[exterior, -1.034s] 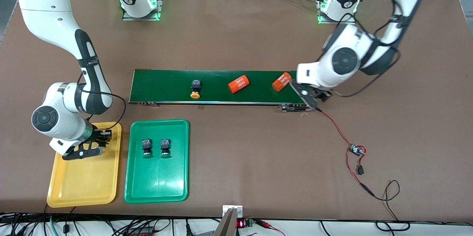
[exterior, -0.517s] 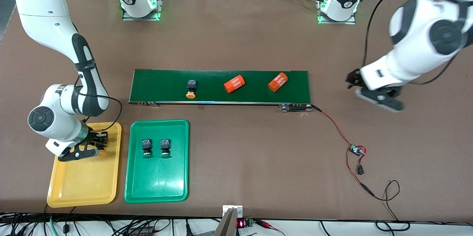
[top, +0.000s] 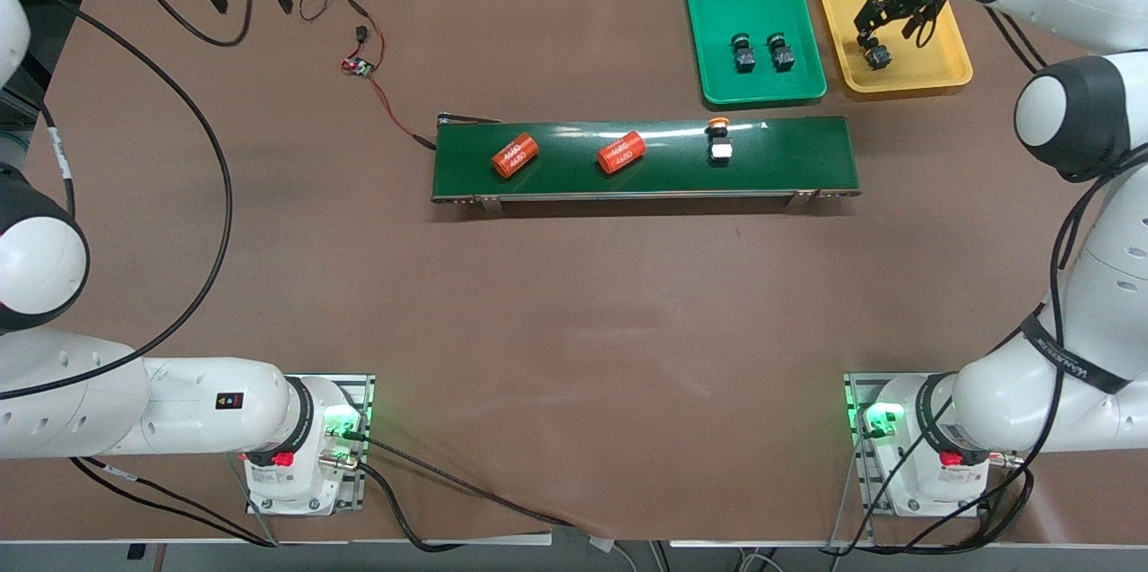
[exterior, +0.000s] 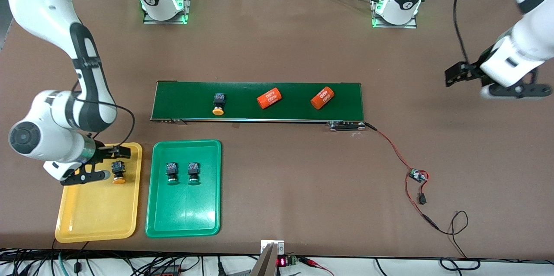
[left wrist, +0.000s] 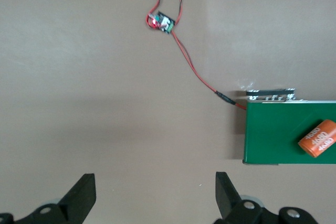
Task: Sort buttons by color to trays
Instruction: 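Move the right gripper back toward the yellow button on the belt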
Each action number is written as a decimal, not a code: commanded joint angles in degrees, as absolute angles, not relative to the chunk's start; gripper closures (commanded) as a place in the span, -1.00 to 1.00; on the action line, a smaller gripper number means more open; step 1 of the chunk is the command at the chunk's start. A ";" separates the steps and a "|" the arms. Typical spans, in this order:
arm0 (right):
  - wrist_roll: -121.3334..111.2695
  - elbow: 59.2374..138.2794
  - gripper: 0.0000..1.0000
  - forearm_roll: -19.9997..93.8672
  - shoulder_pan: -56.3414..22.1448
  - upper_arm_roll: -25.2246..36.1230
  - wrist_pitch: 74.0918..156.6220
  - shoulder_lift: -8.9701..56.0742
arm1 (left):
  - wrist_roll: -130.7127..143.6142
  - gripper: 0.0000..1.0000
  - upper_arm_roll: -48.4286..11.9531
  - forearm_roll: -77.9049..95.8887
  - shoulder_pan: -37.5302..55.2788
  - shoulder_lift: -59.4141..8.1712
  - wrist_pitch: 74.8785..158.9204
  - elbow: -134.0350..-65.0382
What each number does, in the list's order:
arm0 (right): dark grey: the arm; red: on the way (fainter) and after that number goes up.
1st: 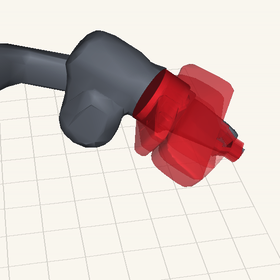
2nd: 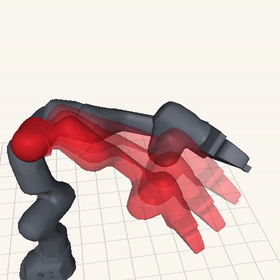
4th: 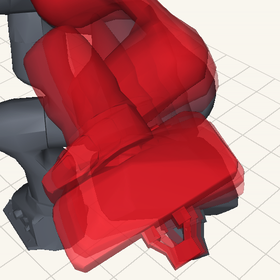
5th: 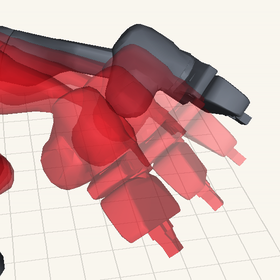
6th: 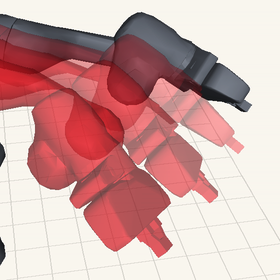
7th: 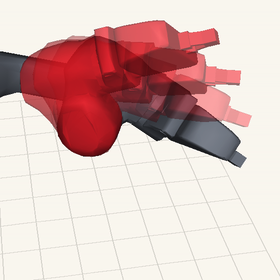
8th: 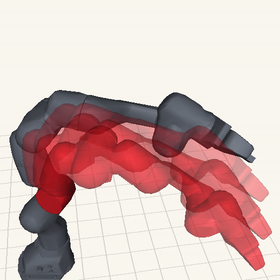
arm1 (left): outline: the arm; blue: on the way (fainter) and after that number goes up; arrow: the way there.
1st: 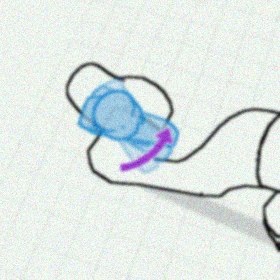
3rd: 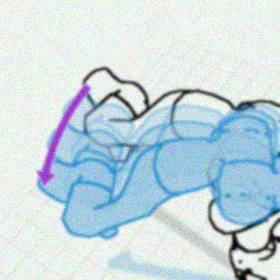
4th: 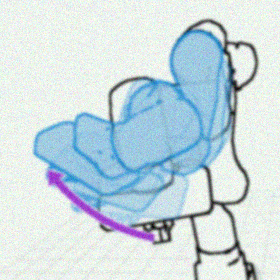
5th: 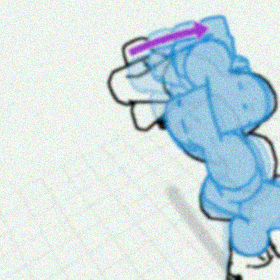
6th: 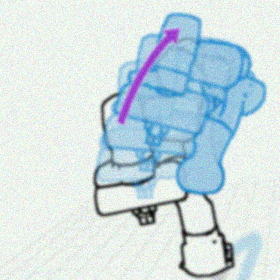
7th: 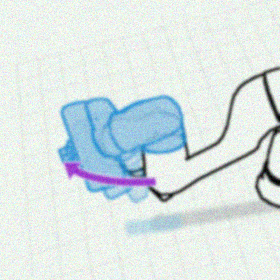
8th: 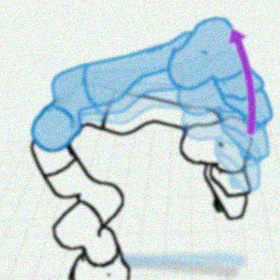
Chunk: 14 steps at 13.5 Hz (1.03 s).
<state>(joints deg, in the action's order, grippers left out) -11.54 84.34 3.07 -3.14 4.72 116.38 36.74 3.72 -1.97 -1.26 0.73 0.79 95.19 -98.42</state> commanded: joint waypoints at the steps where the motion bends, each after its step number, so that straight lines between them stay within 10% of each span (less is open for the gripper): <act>1: -3.90 88.49 -1.00 3.78 -7.10 4.22 111.63 30.52 | 3.87 -1.00 1.49 -0.97 4.22 -1.57 93.25 -93.26; 14: 16.42 112.82 -1.00 6.06 -18.62 -4.31 123.02 18.12 | 2.55 -1.00 -1.84 -1.05 -0.26 -0.79 93.43 -93.87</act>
<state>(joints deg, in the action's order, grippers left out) 13.65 105.48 6.46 -17.43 -3.97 118.61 22.14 3.53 -0.31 -1.26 1.30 -1.13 94.26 -94.24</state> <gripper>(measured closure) 0.000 0.000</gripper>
